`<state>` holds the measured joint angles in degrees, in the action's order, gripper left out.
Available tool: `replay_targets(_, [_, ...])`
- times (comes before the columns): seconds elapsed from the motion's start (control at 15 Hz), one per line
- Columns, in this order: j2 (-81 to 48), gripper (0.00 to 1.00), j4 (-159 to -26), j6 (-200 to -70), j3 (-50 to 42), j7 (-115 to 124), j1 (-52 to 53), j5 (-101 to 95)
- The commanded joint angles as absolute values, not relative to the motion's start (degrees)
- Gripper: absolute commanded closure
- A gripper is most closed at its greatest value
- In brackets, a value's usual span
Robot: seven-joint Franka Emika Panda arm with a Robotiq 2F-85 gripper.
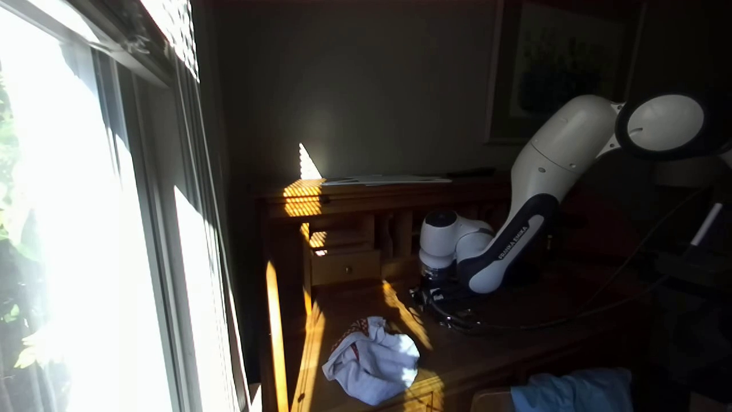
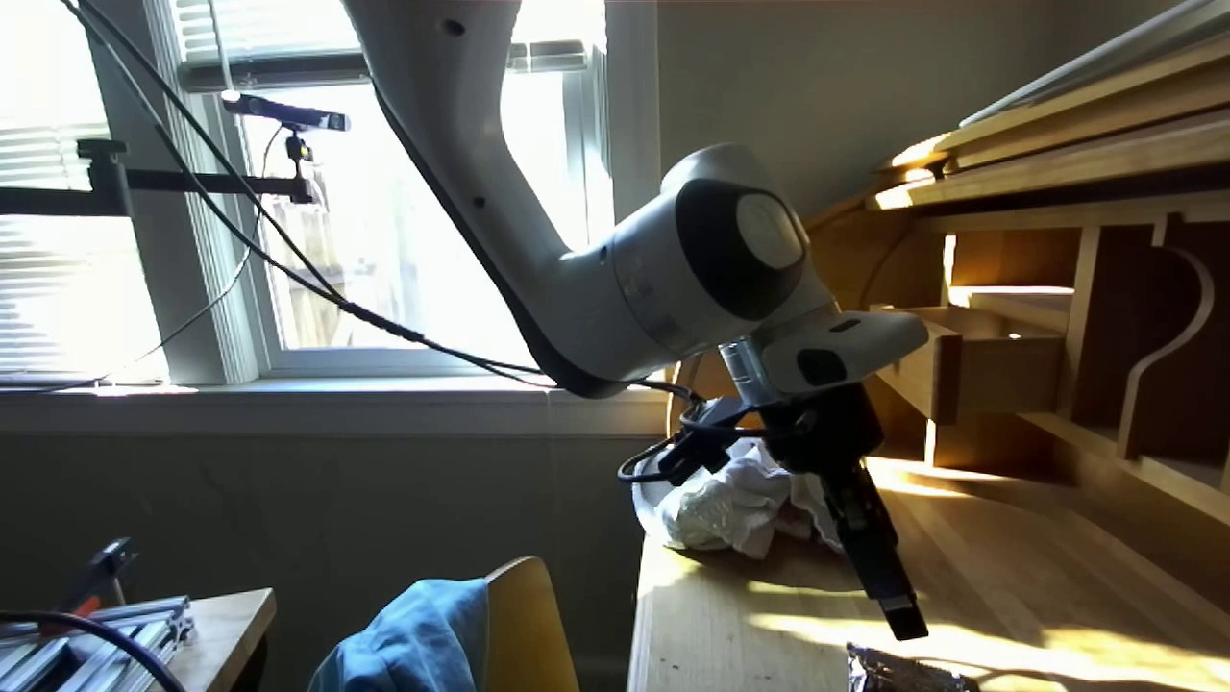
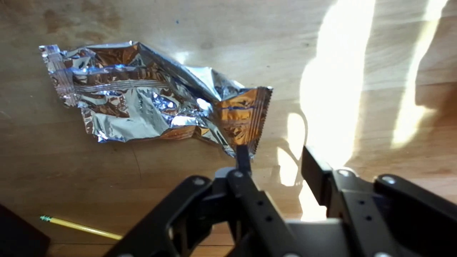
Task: Move the wrapper forward
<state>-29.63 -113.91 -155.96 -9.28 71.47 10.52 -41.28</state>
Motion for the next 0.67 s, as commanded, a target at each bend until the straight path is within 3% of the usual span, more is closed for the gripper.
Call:
replay_targets(0.0, [-28.1,0.24,-111.51,-146.52,-7.79,70.15,10.63,-31.42])
replay_targets(0.27, [-24.85,0.0,-107.85,-133.53,-6.56,70.19,10.27,-20.64])
replay_targets(0.6, [-20.31,0.0,-103.78,-121.09,-5.16,70.01,9.22,-13.86])
